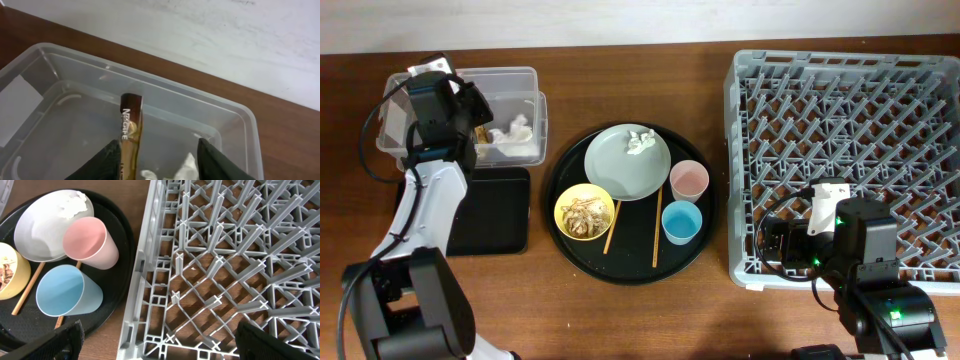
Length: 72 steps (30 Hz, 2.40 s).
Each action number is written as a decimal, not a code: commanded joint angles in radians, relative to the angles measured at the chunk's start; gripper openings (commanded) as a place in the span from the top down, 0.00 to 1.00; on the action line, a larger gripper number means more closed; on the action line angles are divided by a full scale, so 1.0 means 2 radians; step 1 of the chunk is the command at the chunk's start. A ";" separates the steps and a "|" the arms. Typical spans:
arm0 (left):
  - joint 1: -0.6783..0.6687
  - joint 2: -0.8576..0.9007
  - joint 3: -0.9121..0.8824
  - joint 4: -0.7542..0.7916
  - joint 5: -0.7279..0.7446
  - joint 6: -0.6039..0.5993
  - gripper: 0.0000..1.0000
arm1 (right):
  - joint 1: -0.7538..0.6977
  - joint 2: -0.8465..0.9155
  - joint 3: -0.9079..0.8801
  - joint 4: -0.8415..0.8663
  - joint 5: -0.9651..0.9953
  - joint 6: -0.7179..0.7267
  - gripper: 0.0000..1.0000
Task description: Sort waste into correct bins and load items into the dishwasher rack
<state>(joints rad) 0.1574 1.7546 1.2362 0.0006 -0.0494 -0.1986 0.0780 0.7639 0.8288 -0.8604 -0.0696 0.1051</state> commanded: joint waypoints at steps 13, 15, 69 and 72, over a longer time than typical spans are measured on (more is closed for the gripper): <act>-0.262 0.050 0.008 -0.014 0.086 0.127 0.25 | -0.003 -0.002 0.009 0.000 0.000 0.002 0.02; -0.280 0.083 0.008 0.008 0.086 0.127 0.25 | -0.003 -0.002 0.009 0.000 -0.001 0.002 0.02; -0.289 -0.105 -0.047 -0.390 0.050 0.021 0.02 | -0.003 0.017 0.009 -0.008 -0.003 0.002 0.02; -0.338 -0.104 -0.084 -0.373 -0.012 0.021 0.11 | -0.003 0.017 0.009 -0.008 -0.003 0.002 0.02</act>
<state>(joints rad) -0.4526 1.5520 1.1290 -0.7692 0.0452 -0.1452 0.0780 0.7979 0.8299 -0.8757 -0.0731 0.1047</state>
